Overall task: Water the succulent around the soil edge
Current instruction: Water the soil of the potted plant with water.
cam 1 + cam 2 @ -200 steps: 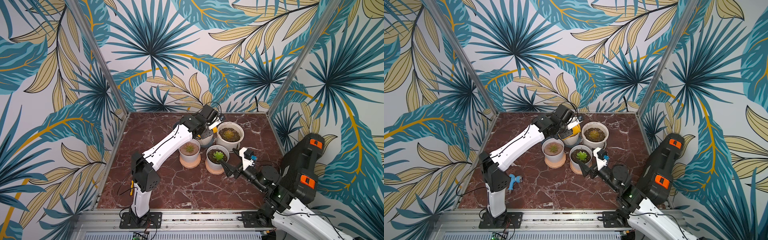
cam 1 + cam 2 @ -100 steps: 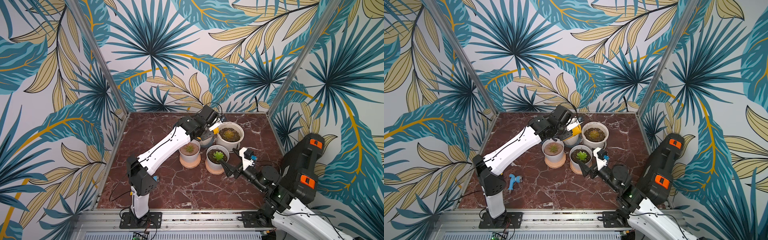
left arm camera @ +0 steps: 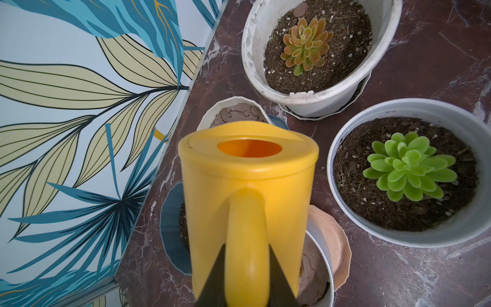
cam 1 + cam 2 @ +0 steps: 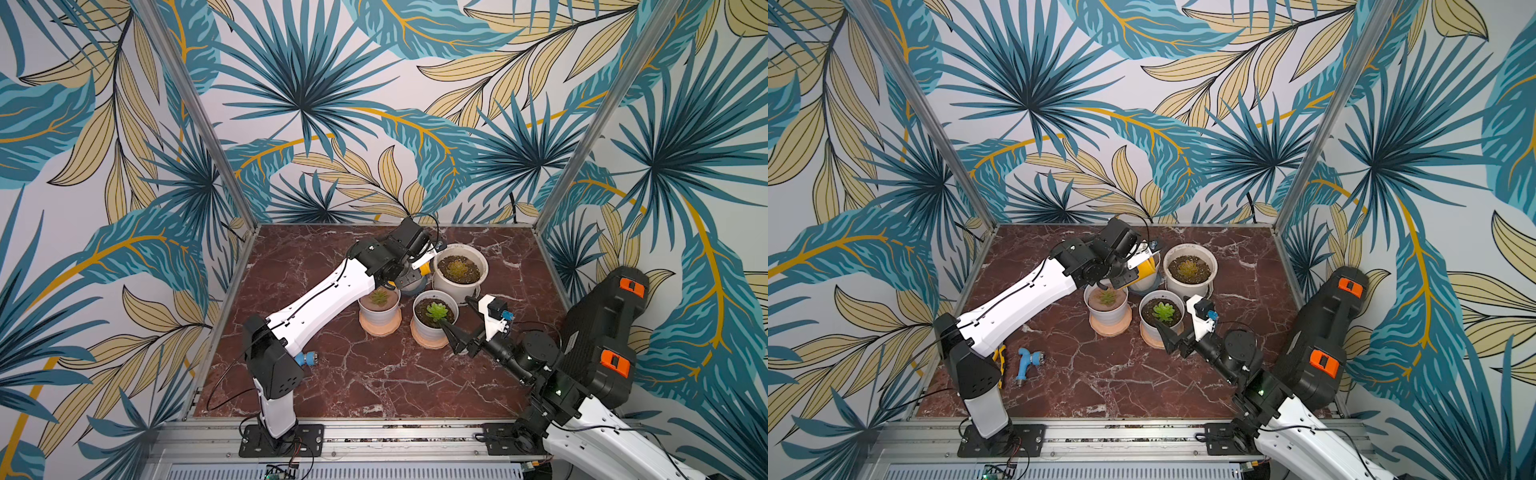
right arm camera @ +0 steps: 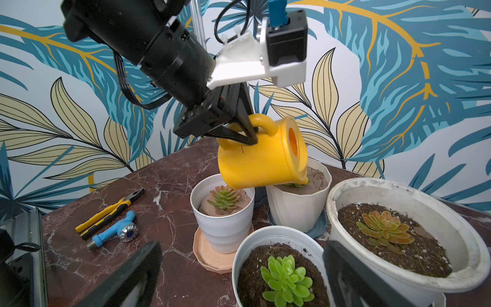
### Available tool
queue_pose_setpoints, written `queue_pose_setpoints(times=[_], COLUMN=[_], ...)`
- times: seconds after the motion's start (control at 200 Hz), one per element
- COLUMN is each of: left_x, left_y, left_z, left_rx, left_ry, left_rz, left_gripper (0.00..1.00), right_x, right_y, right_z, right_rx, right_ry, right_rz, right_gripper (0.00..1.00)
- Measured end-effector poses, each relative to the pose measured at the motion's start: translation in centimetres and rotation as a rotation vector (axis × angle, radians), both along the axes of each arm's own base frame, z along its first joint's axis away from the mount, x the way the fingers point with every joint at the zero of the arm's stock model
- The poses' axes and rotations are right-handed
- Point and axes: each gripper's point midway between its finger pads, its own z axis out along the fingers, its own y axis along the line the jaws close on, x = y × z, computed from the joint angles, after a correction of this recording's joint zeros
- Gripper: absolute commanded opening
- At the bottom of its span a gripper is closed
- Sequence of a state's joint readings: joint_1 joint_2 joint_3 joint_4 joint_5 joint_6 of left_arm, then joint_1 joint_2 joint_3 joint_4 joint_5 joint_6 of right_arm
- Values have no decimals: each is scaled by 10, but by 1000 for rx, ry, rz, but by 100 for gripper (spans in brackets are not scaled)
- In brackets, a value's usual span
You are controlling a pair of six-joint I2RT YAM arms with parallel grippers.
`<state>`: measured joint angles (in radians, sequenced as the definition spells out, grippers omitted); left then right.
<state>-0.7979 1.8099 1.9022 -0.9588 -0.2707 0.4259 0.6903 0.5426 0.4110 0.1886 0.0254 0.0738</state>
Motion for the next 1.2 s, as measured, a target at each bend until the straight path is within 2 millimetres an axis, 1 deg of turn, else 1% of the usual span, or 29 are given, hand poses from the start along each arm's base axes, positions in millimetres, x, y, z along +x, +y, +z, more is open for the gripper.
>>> queue_pose_setpoints(times=[0.245,0.345,0.496,0.706,0.791,0.986,1.197], left_x=[2,-2,-12,-23,-23,-23,-22], left_y=[-3,-3,5,19,21,23,22], left_z=[2,1,-1,4,5,-1,1], left_rx=[-27,-44,-52,-62,-61,-48,-54], left_ry=[-5,7,22,8,0,4,-4], left_rz=[9,10,17,28,34,40,41], left_gripper=[0,0,0,0,0,0,0], right_x=[0,0,0,0,0,0,0], right_y=[0,0,0,0,0,0,0], right_z=[0,0,0,0,0,0,0], right_rx=[0,0,0,0,0,-2,-3], right_ry=[0,0,0,0,0,-1,-2], right_rz=[0,0,0,0,0,0,0], right_gripper=[99,99,99,99,100,99,100])
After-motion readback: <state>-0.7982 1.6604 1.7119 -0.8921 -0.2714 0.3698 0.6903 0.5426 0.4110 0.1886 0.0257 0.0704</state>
